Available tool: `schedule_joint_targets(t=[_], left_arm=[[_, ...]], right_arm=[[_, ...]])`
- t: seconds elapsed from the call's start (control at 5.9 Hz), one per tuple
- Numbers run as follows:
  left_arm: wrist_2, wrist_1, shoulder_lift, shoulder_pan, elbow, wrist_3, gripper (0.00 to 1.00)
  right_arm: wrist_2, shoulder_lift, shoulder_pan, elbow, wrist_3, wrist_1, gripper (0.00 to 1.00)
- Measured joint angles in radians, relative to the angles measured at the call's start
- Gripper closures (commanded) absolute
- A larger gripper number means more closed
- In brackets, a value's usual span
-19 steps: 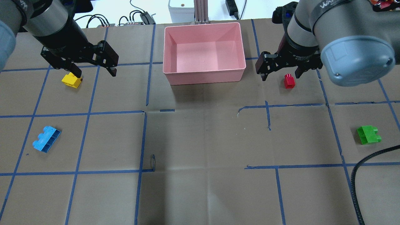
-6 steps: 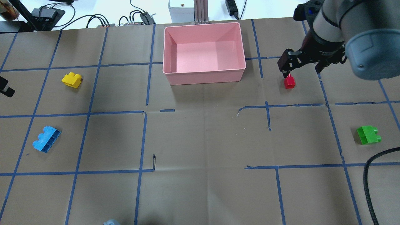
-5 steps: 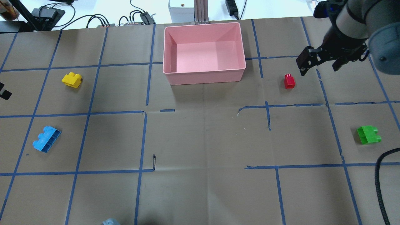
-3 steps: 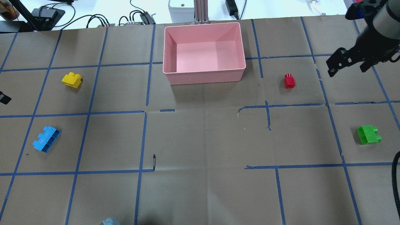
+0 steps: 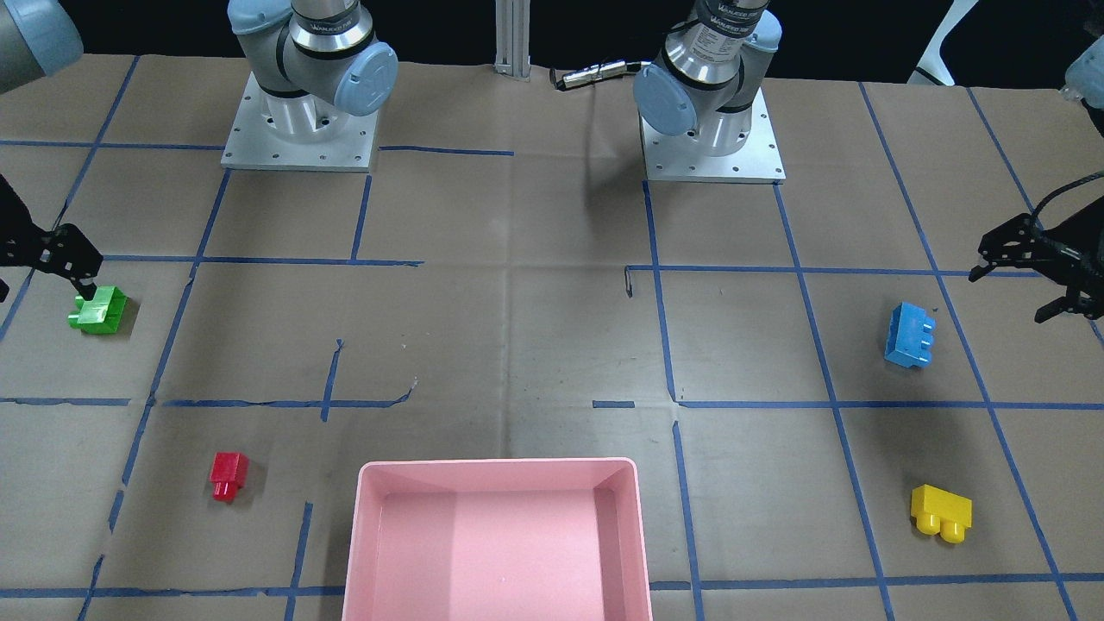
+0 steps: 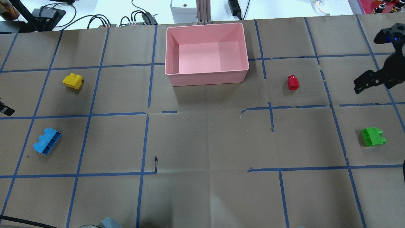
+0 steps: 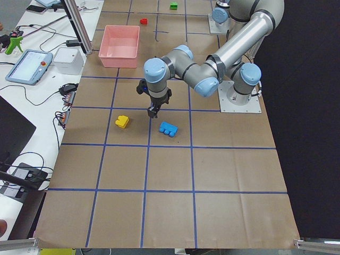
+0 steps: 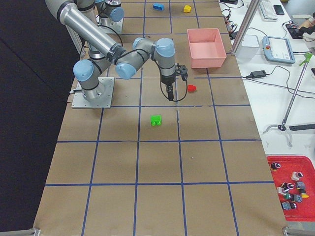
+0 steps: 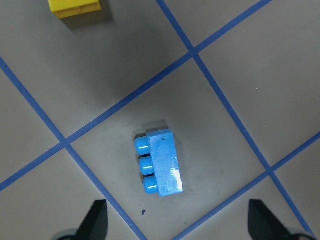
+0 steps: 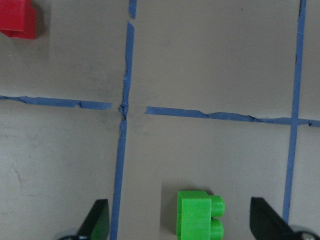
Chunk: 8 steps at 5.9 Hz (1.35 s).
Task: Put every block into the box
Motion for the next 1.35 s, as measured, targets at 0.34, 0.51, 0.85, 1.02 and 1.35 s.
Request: schedule_joint_targets(t=[0.34, 0.51, 0.85, 1.02, 1.35], left_arm=[[-0.002, 0.237, -0.040, 0.003, -0.156, -0.004, 0.01], [-0.004, 0.366, -0.061, 0.004, -0.231, -0.005, 0.02], [-0.005, 0.472, -0.100, 0.006, -0.291, -0.022, 0.02], [-0.005, 0.482, -0.114, 0.007, -0.302, -0.027, 0.03], [-0.004, 0.486, -0.143, 0.033, -0.309, -0.022, 0.08]], right_arm=[[0.030, 0.077, -0.082, 0.053, -0.056, -0.067, 0.00], [0.054, 0.128, -0.100, 0.057, -0.058, -0.095, 0.00], [0.091, 0.163, -0.116, 0.073, -0.064, -0.138, 0.00], [0.075, 0.166, -0.126, 0.091, -0.069, -0.144, 0.00], [0.014, 0.168, -0.147, 0.127, -0.077, -0.147, 0.00]])
